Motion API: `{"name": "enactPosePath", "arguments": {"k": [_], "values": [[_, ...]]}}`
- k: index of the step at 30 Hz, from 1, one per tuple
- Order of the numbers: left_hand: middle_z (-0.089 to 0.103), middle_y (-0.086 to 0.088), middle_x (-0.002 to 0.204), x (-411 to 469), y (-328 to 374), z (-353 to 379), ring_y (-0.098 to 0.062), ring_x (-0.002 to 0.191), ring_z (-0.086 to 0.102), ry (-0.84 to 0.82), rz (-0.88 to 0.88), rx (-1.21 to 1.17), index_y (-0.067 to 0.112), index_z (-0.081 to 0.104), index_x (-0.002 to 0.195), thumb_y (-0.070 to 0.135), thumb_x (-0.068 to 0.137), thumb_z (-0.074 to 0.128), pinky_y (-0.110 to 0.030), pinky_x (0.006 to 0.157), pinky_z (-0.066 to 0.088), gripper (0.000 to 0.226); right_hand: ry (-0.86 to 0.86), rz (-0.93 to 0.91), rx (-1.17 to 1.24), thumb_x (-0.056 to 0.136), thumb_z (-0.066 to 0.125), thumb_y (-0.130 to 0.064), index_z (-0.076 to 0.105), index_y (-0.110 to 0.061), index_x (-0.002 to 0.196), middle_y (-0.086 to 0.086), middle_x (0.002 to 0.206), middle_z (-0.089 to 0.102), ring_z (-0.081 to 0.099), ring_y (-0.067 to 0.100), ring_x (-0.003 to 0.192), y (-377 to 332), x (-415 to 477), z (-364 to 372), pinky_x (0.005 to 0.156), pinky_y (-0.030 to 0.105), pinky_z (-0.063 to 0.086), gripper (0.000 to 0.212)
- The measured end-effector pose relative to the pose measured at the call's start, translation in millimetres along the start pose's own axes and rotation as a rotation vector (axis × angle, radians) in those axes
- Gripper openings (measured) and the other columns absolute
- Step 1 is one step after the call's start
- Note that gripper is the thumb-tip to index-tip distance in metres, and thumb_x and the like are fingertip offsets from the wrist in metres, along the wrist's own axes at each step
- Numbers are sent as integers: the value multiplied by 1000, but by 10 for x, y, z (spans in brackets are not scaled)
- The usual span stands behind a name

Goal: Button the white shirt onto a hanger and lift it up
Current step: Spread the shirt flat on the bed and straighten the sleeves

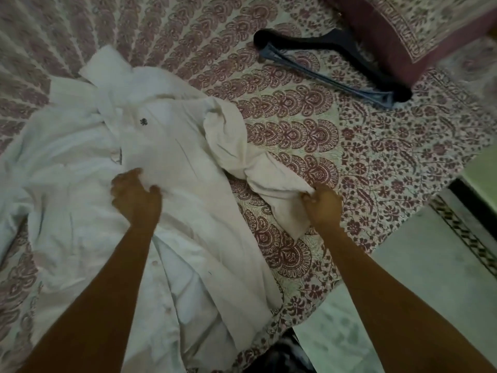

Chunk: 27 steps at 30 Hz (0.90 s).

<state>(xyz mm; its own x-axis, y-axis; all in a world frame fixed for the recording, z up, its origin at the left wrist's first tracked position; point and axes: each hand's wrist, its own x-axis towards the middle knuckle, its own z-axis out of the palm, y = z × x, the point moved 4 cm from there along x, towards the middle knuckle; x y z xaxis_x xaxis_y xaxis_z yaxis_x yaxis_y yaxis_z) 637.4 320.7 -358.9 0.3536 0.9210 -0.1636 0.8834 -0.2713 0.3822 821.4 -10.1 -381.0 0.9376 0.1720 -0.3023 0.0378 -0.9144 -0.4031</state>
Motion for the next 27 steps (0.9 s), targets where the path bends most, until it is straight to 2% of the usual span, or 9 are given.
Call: {"name": "enactPosePath", "arguments": {"k": [3, 6, 8, 10, 13, 15, 17, 24, 27], "values": [[42, -15, 135, -297, 355, 187, -33, 130, 33, -28, 177, -73, 13, 59, 114, 12, 78, 62, -35, 106, 23, 36, 15, 77, 289, 85, 51, -22, 59, -5, 101, 12, 77, 59, 56, 26, 73, 84, -79, -133, 52, 22, 32, 25], [53, -13, 125, -542, 718, 383, -31, 122, 43, -129, 290, -171, 11, 62, 108, 15, 83, 61, -29, 99, 28, 25, 48, 128, 582, 82, 67, -19, 58, -10, 97, 5, 82, 58, 52, 16, 69, 198, -130, -324, 49, 16, 38, 19], [63, -10, 109, -682, 936, 529, -27, 106, 56, -313, 281, -356, 12, 61, 108, 24, 90, 57, -27, 91, 38, 22, 32, 201, 753, 79, 72, -22, 57, -16, 88, 6, 86, 60, 54, 13, 70, 312, -122, -435, 53, 14, 43, 18], [67, -4, 92, -864, 1153, 656, -24, 89, 62, -557, 128, -552, 19, 57, 108, 39, 92, 51, -33, 80, 49, 26, 14, 235, 836, 77, 74, -23, 58, -20, 80, 8, 89, 62, 55, 15, 75, 426, -107, -556, 61, 21, 45, 16], [64, 1, 84, -1251, 1476, 845, -14, 73, 59, -934, 44, -519, 21, 56, 109, 47, 90, 49, -24, 60, 49, 33, -2, 196, 838, 79, 71, -21, 62, -12, 86, 4, 84, 64, 56, 11, 73, 597, -83, -718, 62, 16, 46, 15], [62, -1, 89, -1586, 1645, 923, -12, 76, 57, -1166, 57, -435, 21, 58, 99, 41, 90, 53, -22, 65, 48, 22, -10, 192, 896, 82, 68, -16, 62, -10, 86, -2, 78, 64, 57, 3, 69, 677, -59, -773, 60, 7, 47, 9], [64, -3, 103, -1840, 1735, 1027, -12, 86, 61, -1280, 28, -446, 18, 60, 107, 37, 89, 56, -25, 77, 50, 26, -28, 187, 950, 85, 64, -12, 63, -11, 83, -4, 79, 64, 59, -1, 69, 709, -24, -804, 64, 7, 48, 2], [62, -10, 118, -2261, 2055, 1334, -16, 91, 62, -1192, -372, -865, 4, 57, 118, 7, 89, 57, -31, 84, 52, 29, -191, 193, 1039, 90, 58, -23, 64, -11, 86, 5, 84, 65, 62, 20, 76, 772, 197, -959, 72, 33, 54, 14], [64, -6, 107, -2223, 2266, 1396, -17, 95, 61, -1116, -435, -1039, 11, 60, 101, 2, 90, 52, -33, 92, 49, 16, -214, 144, 979, 89, 56, -29, 62, -13, 88, 2, 89, 65, 61, 19, 78, 812, 325, -1050, 66, 27, 53, 17]]}}
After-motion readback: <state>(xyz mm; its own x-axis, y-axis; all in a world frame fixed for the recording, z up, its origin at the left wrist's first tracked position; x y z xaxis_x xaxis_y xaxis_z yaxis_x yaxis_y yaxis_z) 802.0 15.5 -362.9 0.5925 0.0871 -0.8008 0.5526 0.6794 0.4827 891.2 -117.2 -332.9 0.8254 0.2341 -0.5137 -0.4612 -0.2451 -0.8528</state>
